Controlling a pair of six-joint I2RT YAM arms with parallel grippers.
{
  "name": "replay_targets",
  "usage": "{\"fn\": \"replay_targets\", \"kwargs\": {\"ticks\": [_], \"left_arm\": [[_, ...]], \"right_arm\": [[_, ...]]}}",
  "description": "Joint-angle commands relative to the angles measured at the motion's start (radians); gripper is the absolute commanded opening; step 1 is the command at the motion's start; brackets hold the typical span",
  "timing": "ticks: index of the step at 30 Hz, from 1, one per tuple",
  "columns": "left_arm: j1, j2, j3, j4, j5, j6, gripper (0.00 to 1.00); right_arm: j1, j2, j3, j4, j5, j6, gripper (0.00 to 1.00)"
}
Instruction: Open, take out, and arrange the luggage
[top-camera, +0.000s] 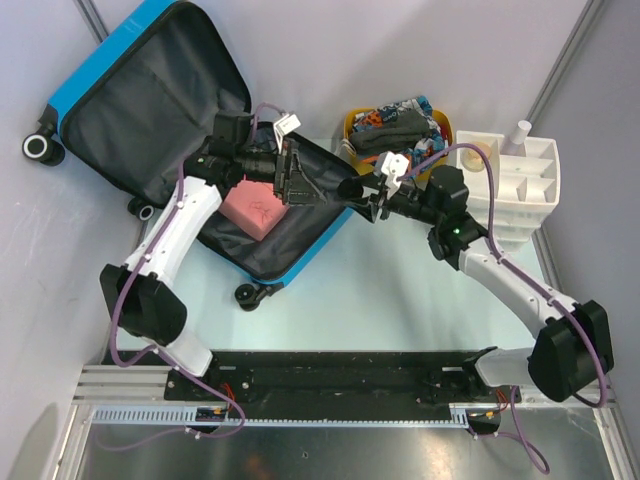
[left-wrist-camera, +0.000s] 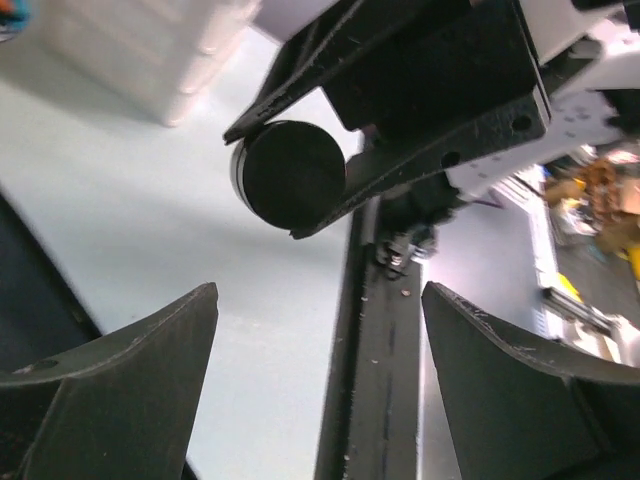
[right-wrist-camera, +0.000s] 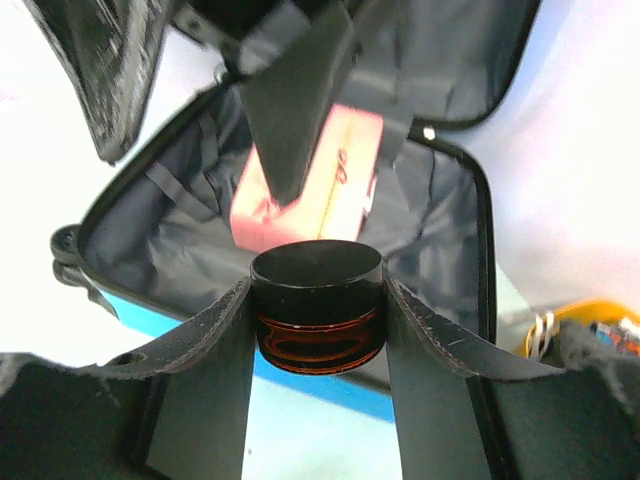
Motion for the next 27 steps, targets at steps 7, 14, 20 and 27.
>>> {"fn": "replay_targets", "kwargs": {"ticks": [7,14,20,27], "left_arm": [[-0.032,0.006,-0.003,-0.001,0.441,-0.078,0.87],[-0.038,-0.008,-0.031,-0.003,0.461,-0.086,0.85],[-0.044,-0.005,-0.024,-0.004,0.481,-0.088,0.82],[-0.055,-0.005,-0.020,-0.003,0.526,-0.091,0.76]], "right_arm": [[0.063,-0.087,0.009,0.161,-0.170,-0.059,0.41],[0.103,-0.116,0.004,0.169,-0.197,-0.092,0.40],[0.145,-0.130,0.003,0.178,-0.198,-0.087,0.39],[0.151,-0.130,0.004,0.161,-0.206,-0.096,0.39]]}}
